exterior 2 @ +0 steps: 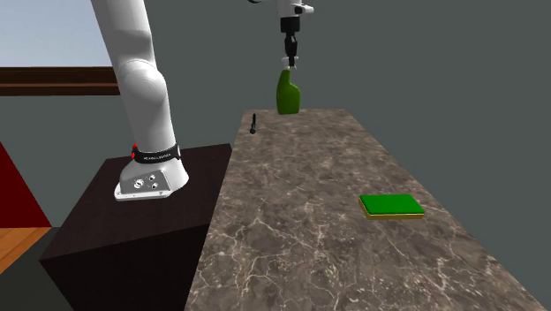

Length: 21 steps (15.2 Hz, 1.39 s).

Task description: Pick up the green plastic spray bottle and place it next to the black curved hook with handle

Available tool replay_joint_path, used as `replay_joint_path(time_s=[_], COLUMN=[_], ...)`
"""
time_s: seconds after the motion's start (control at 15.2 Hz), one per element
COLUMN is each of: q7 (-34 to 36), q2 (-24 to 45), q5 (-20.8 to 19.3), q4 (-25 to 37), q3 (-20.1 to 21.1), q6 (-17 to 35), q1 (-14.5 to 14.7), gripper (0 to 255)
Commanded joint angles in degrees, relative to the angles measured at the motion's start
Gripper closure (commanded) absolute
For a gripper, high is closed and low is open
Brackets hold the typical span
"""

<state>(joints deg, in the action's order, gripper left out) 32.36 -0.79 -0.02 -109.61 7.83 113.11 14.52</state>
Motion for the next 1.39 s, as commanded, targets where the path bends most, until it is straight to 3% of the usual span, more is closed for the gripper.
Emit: replay_joint_path(time_s=[0.0,0.66,1.12,1.19,1.32], q7=[0.0,0.3,0.3,0.3,0.3], q2=[0.2,2.0,2.0,2.0,2.0], q5=[0.0,-0.3,-0.3,-0.3,-0.3], q4=[-1.3,-6.8,-6.8,-6.8,-6.8], q3=[0.0,0.1,0.1,0.1,0.1], q6=[1.5,8.8,8.8,8.8,8.8], q1=[0.0,0.1,0.1,0.1,0.1], gripper=[255,255,255,0,0])
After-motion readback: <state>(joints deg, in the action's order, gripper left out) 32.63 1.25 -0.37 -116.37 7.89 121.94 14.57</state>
